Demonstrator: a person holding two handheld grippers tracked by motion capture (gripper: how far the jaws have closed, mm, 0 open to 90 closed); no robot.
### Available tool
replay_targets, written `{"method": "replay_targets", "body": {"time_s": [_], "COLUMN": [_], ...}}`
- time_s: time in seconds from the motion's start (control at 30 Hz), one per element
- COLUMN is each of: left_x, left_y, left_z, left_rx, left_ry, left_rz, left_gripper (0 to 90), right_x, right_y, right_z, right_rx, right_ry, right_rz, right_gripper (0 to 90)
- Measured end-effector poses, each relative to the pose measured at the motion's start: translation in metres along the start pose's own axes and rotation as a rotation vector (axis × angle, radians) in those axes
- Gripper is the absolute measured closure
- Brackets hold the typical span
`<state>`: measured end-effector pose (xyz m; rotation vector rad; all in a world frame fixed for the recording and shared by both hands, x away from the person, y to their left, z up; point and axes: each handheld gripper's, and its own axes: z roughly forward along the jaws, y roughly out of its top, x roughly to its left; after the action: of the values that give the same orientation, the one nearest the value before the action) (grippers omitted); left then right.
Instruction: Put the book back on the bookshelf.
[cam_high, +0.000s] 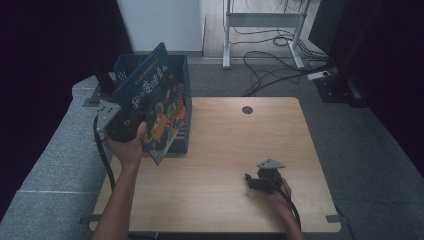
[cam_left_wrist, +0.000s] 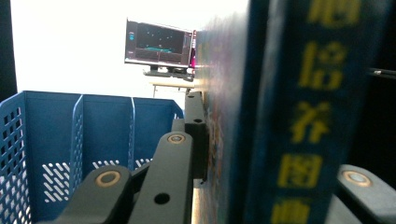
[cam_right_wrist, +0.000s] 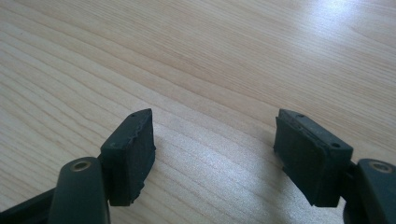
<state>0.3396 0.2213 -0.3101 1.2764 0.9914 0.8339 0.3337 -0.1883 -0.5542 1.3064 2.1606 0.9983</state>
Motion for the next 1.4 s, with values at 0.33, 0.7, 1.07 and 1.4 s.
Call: {"method": "replay_targets", "body": {"time_s": [0.33,0.7,1.07,1.4], "left_x": [0.003,0.005,0.006,0.009], "left_y": [-0.002,-0.002,-0.002,-0.005], "left_z": [0.013,0.03,0.043,0.057], "left_rx": [0.012,0.03,0.042,0.045], "left_ry": [0.031,0.056,0.073,0.107], "left_rz": [0.004,0.006,0.014,0.026], "left_gripper": [82.4,82.3,82.4,82.3], "right_x": [0.0,0.0,0.0,0.0], "right_y": [0.0,0.0,0.0,0.0], "right_z": [0.0,0.0,0.0,0.0], "right_rx": [-0.001,-0.001,-0.001,0.0], "right_ry": [0.0,-0.001,-0.003,-0.003], "right_rz": [0.0,0.001,0.002,0.002], "right_gripper": [28.1,27.8,27.4,27.5]}}
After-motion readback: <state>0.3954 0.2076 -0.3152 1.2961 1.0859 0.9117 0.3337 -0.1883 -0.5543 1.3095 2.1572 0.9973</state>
